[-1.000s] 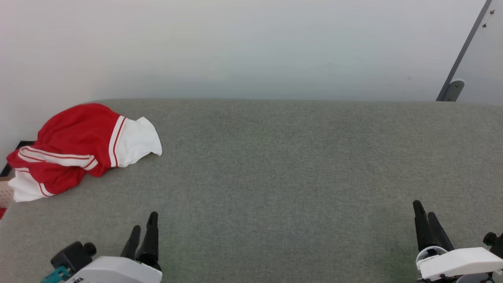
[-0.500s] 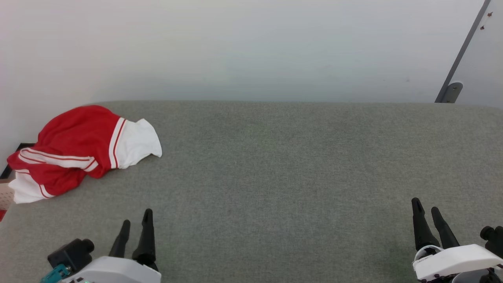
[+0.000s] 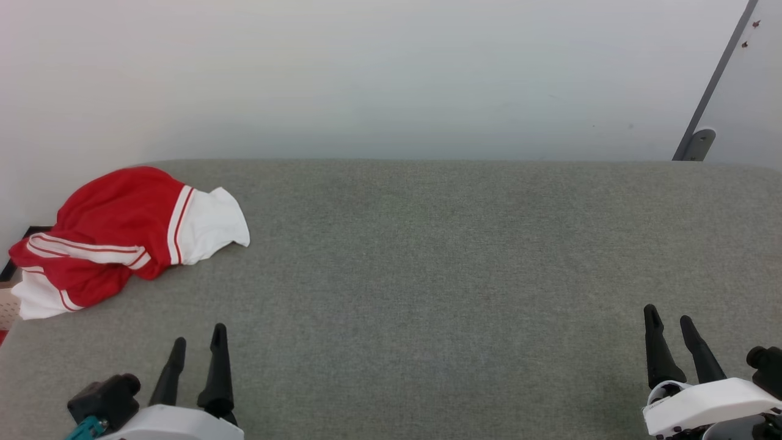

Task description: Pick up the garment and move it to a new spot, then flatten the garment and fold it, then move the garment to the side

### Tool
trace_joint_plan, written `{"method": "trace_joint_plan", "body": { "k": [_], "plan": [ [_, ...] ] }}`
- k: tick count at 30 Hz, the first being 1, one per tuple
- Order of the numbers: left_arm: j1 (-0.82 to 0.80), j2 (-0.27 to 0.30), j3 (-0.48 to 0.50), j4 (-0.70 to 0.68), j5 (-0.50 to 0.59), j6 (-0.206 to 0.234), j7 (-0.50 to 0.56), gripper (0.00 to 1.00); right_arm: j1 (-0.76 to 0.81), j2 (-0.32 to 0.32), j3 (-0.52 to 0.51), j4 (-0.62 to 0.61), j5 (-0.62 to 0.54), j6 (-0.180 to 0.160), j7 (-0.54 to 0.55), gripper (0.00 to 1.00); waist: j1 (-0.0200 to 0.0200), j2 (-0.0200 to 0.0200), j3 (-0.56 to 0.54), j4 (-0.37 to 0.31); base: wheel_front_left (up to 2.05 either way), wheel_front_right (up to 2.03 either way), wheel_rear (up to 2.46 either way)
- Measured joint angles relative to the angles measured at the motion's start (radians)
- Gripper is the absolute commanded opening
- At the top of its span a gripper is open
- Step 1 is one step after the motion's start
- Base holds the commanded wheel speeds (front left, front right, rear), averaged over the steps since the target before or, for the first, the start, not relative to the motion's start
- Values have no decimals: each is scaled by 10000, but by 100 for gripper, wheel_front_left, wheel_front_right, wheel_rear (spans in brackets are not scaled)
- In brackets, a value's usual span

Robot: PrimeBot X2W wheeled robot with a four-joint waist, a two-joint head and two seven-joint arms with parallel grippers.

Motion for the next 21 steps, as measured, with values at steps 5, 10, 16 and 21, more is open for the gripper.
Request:
{"method": "trace_joint_plan", "body": {
  "k": [5,10,16,21],
  "plan": [
    [61,46,58,-52,408,-6,-140,100,0,0,-29,-54,-445,0,-86,100,0,0,-15,-8,0,0,0],
    [156,84,77,-98,836,-19,-234,100,0,2,-46,-109,-809,0,-146,100,-1,0,-37,-24,0,0,0],
    [244,138,98,-155,1277,-33,-359,100,0,0,-58,-171,-1241,0,-232,100,0,0,-61,-44,0,0,0],
    [311,167,134,-215,1607,-33,-451,100,0,-2,-58,-219,-1546,0,-265,100,0,0,-94,-62,0,0,0]
  ]
}}
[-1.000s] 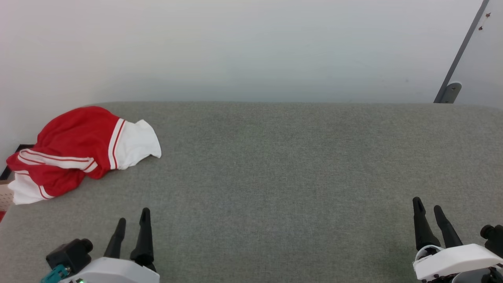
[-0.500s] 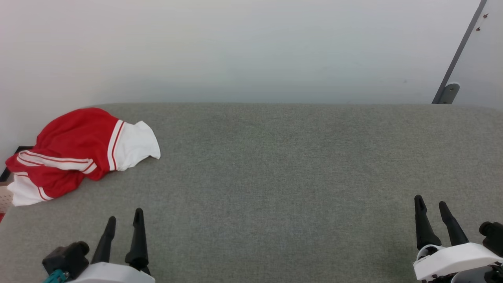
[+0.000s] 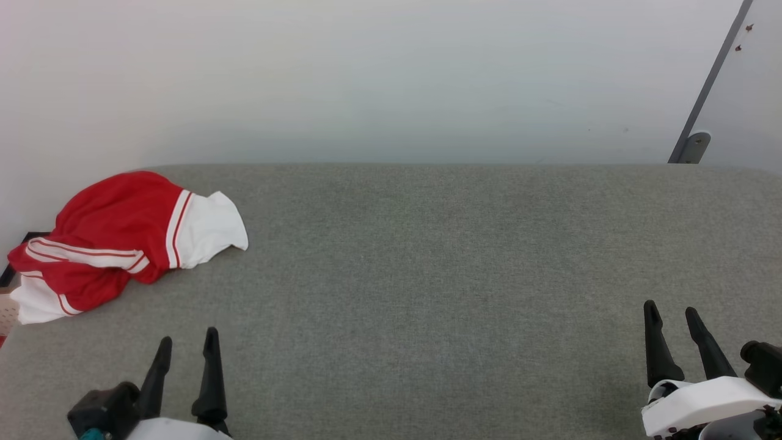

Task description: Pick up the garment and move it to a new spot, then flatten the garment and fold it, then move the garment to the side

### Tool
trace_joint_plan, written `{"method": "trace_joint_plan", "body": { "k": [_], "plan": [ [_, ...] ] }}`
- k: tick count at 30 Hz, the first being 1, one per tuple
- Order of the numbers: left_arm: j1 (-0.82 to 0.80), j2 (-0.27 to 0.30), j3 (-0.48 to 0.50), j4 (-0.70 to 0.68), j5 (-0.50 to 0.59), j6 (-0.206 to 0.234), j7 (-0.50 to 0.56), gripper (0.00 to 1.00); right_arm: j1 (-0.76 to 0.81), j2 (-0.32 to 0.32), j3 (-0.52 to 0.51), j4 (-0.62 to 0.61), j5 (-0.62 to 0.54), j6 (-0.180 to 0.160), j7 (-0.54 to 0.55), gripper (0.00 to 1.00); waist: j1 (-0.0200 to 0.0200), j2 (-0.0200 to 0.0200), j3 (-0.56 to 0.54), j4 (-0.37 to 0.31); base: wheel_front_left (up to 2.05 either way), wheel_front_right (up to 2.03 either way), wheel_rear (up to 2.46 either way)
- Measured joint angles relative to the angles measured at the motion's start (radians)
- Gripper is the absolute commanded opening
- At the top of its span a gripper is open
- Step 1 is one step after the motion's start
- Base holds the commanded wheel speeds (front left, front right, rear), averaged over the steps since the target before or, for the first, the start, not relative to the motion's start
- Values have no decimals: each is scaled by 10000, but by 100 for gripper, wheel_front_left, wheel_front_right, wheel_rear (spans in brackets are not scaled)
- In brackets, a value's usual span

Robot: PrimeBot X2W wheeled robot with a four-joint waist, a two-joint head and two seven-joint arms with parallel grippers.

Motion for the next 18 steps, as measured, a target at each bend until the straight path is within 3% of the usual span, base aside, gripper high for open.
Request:
{"method": "trace_joint_plan", "body": {
  "k": [18],
  "plan": [
    [289,107,90,-255,1103,2,-322,100,3,-35,40,-165,-1035,0,-188,100,0,0,-94,-38,0,0,0]
  ]
}}
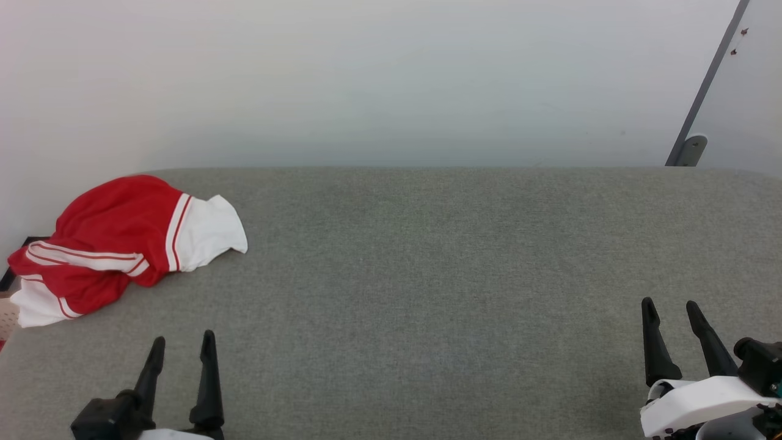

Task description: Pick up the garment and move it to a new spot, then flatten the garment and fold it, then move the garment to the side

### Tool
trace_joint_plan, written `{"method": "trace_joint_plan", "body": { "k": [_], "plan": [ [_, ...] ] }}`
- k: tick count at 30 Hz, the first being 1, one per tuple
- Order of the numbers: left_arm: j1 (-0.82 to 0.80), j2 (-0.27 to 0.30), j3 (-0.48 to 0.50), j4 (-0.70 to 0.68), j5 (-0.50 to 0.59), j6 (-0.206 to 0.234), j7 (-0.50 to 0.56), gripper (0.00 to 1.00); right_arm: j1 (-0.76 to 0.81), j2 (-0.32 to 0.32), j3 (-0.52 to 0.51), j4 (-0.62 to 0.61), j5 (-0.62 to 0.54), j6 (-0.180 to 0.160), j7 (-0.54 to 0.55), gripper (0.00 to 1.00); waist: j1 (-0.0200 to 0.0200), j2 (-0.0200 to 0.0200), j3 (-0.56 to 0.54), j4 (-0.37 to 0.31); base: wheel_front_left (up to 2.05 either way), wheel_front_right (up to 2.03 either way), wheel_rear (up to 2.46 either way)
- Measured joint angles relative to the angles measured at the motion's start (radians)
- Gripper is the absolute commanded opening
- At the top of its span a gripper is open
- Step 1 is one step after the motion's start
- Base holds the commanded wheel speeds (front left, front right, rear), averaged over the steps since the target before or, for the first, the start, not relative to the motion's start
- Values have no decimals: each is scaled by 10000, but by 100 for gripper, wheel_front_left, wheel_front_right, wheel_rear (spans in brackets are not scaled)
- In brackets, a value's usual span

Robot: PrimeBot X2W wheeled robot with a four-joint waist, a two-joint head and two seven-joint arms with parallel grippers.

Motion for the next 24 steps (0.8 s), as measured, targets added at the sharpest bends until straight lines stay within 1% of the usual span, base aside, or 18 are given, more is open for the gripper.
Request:
{"method": "trace_joint_plan", "body": {
  "k": [3,19,22,24],
  "plan": [
    [18,19,8,-13,125,-2,-61,100,1,-8,10,-19,-109,0,-29,100,0,0,-13,-2,0,0,0],
    [41,-58,251,56,36,-115,-63,100,2,-10,71,-38,-69,0,-8,100,0,0,-26,41,0,0,0],
    [49,-100,385,107,-40,-96,-65,100,4,-58,330,-52,77,0,17,100,0,0,-46,135,0,0,0],
    [57,-121,464,121,-52,-10,-65,100,3,-111,504,-50,100,0,54,100,0,0,-64,235,0,0,0]
  ]
}}
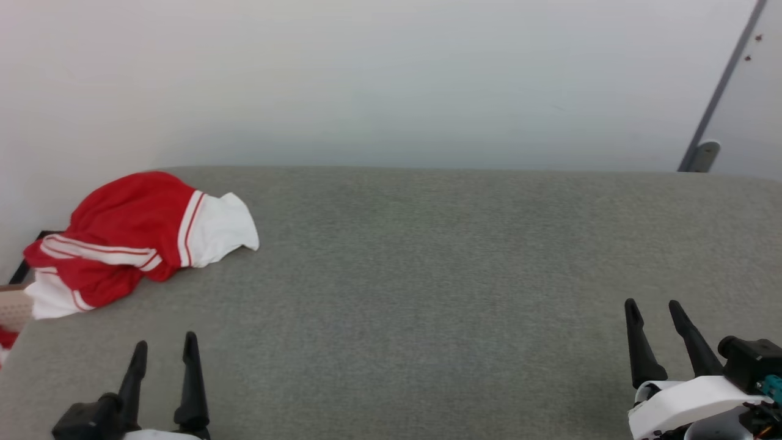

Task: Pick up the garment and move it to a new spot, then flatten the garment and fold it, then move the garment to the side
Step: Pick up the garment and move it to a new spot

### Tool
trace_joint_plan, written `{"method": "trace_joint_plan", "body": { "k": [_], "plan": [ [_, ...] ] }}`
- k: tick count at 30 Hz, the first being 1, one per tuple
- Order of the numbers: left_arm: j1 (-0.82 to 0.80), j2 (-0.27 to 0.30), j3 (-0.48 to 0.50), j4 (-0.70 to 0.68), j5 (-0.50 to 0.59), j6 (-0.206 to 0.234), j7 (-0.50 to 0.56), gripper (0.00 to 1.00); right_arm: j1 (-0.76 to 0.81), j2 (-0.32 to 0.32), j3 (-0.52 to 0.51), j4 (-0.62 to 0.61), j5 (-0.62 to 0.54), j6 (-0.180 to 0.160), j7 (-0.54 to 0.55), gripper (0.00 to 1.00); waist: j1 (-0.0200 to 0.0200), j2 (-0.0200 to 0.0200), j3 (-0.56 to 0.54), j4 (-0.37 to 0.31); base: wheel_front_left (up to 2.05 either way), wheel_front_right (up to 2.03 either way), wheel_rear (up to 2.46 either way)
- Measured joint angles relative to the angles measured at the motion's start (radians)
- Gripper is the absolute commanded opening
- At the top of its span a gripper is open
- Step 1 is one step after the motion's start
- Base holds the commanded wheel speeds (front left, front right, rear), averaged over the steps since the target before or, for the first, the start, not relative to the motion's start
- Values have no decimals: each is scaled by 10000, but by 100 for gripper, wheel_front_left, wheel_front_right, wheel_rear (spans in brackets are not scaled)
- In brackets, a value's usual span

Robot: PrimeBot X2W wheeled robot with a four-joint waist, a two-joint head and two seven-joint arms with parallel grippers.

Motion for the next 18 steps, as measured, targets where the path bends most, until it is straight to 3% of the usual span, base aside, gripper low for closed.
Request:
{"method": "trace_joint_plan", "body": {
  "k": [18],
  "plan": [
    [502,309,796,-424,-309,633,370,100,-197,-136,1333,453,485,0,29,100,0,0,-349,1955,0,0,0]
  ]
}}
